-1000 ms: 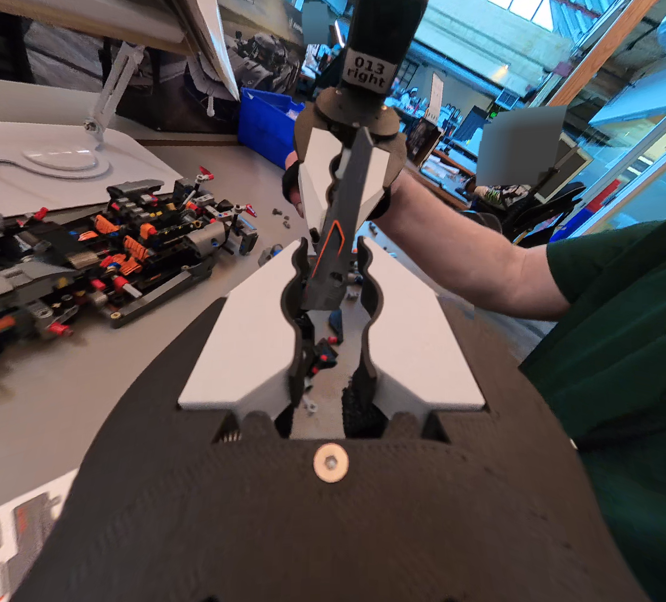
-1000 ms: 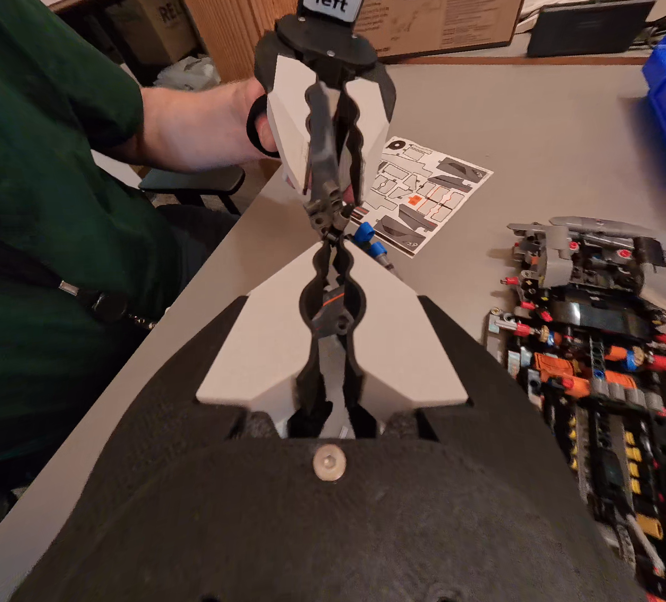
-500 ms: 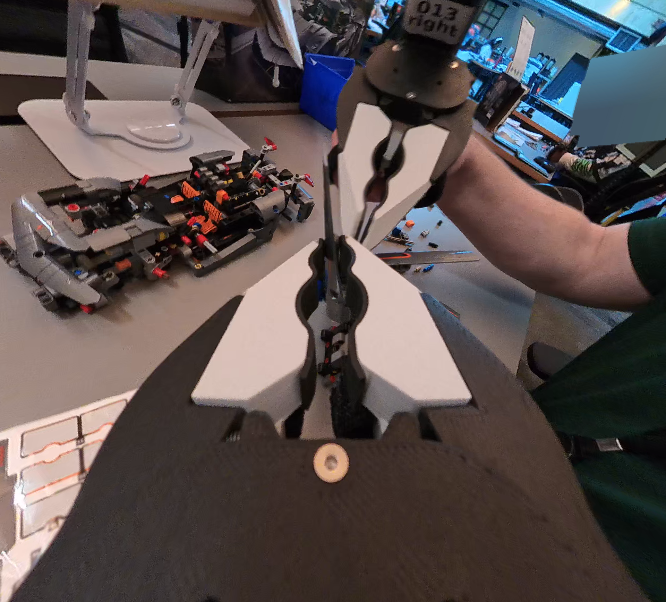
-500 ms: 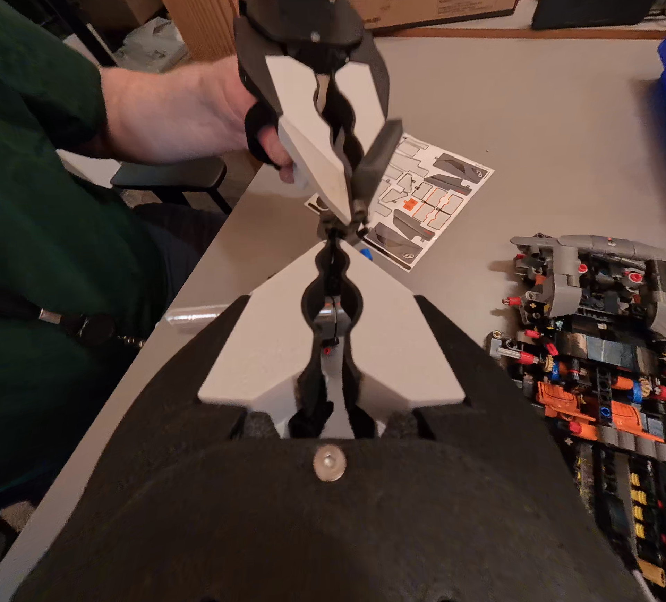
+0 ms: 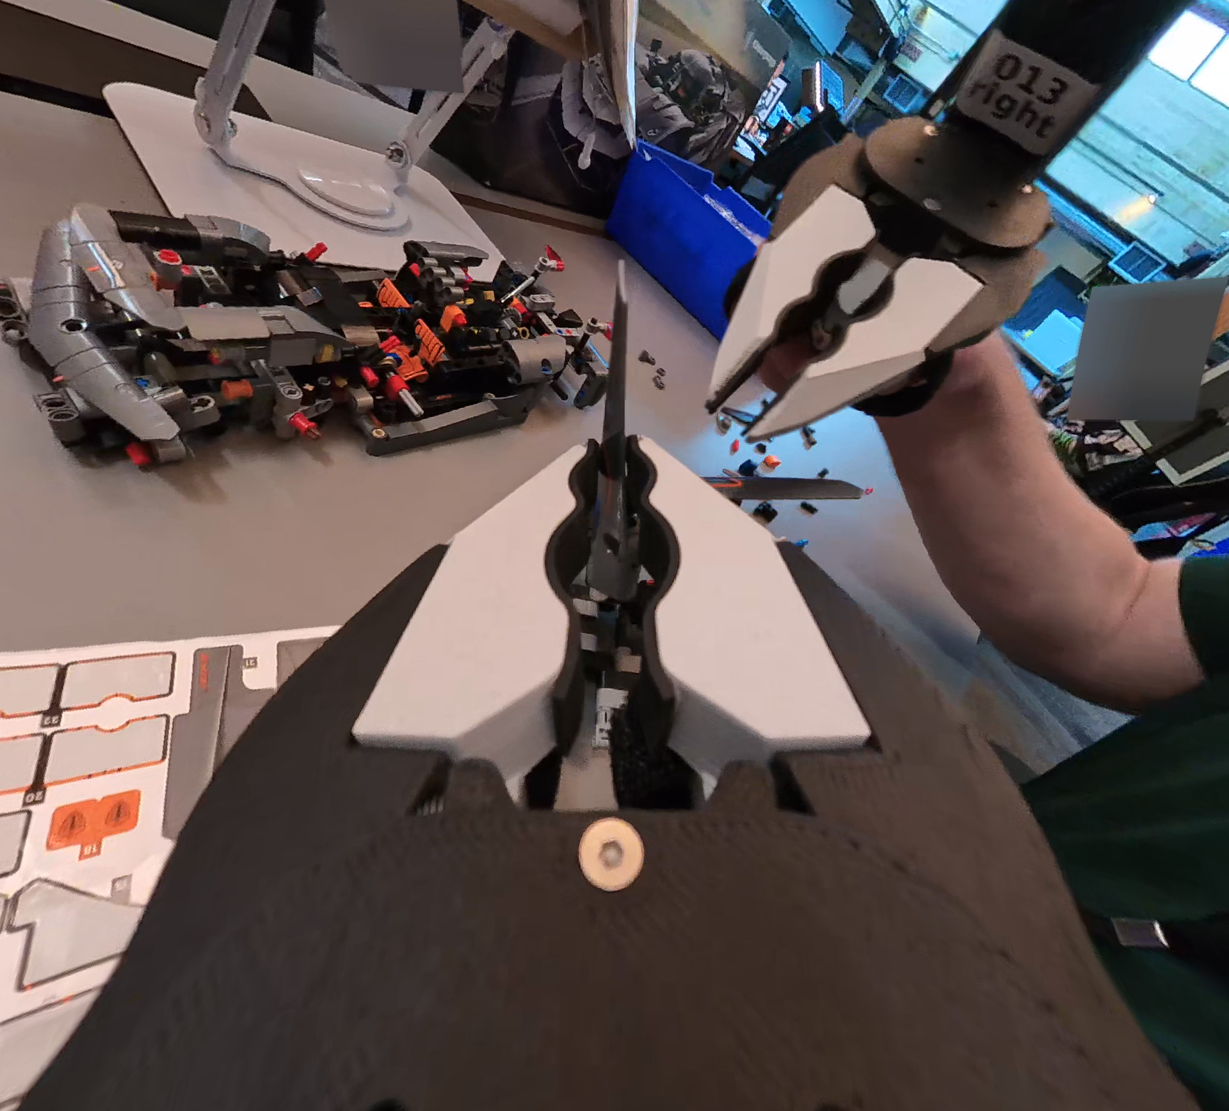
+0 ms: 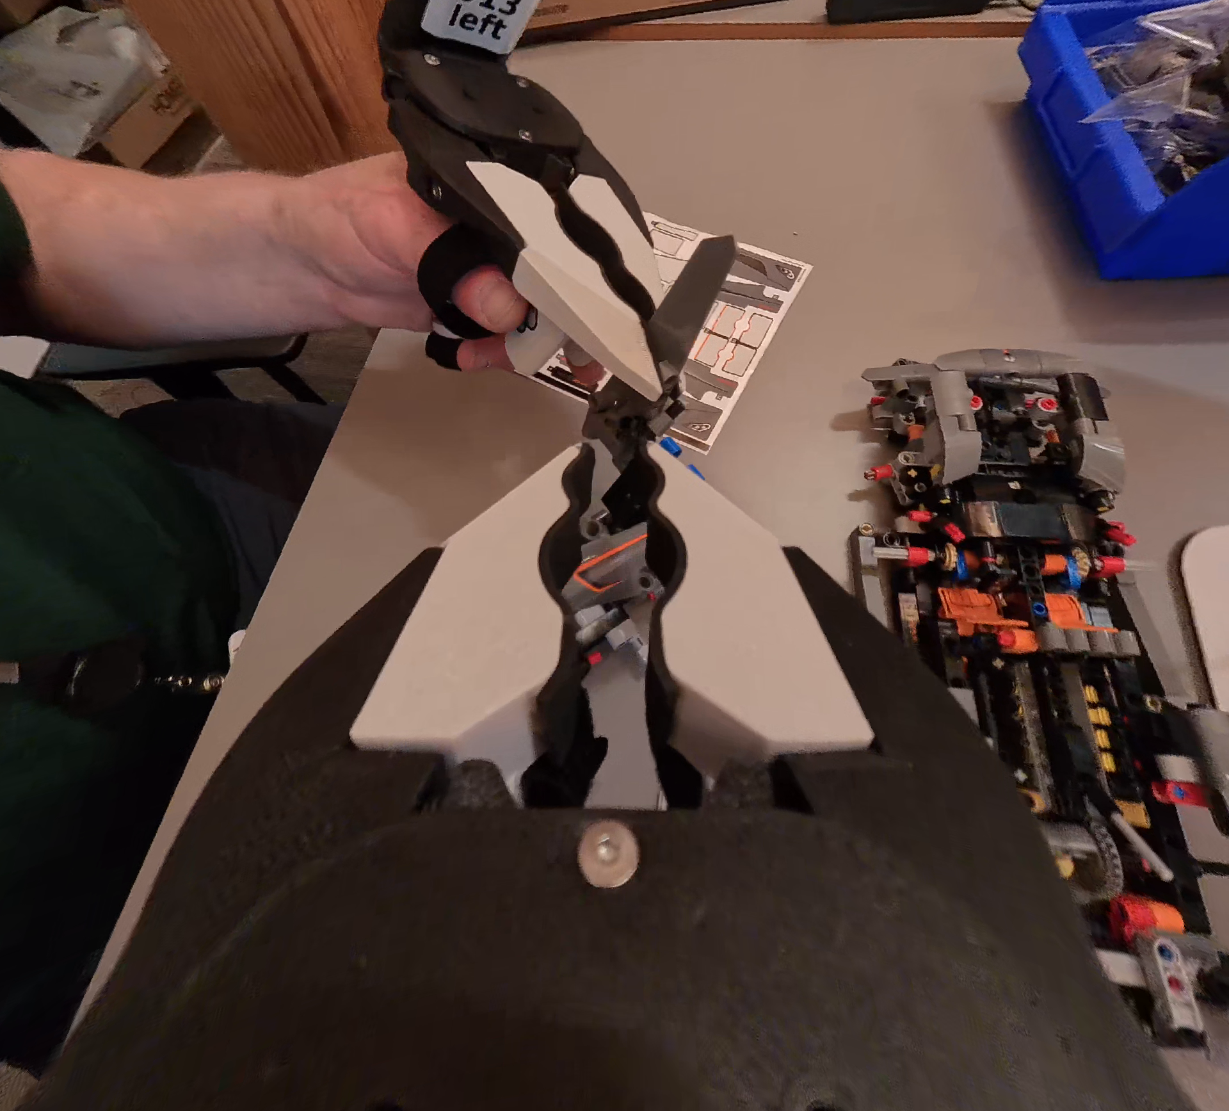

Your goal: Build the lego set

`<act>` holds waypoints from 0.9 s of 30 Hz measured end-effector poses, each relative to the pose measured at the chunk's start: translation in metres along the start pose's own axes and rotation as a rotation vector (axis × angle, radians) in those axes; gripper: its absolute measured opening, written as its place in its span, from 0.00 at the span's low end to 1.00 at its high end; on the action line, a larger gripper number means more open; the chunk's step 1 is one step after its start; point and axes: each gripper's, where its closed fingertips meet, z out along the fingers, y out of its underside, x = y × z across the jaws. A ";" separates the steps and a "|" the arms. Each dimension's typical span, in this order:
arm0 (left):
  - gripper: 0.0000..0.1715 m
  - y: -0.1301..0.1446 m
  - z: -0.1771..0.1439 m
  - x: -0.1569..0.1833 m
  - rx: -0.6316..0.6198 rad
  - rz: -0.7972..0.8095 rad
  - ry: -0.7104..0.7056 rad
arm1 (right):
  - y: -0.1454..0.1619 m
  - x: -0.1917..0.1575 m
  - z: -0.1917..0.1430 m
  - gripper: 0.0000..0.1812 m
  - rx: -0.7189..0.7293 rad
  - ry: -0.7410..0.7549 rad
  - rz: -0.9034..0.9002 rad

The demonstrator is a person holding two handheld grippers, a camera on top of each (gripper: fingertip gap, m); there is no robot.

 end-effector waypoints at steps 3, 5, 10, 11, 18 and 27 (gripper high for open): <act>0.03 0.002 0.001 -0.002 0.030 -0.036 -0.013 | -0.001 -0.006 -0.002 0.10 0.008 0.051 0.015; 0.03 0.003 0.001 -0.003 0.054 -0.058 -0.022 | -0.002 -0.010 0.000 0.11 0.016 0.083 0.024; 0.04 0.004 -0.001 -0.004 0.115 -0.112 -0.042 | 0.008 -0.014 0.009 0.13 -0.030 0.182 0.021; 0.04 0.004 -0.001 -0.003 0.126 -0.120 -0.045 | 0.010 -0.015 0.010 0.13 -0.038 0.201 0.013; 0.04 0.004 -0.005 -0.002 0.178 -0.142 -0.061 | 0.017 -0.022 0.015 0.16 -0.079 0.269 -0.001; 0.04 0.011 -0.010 -0.003 0.199 -0.179 -0.085 | 0.021 -0.030 0.021 0.19 -0.141 0.385 -0.033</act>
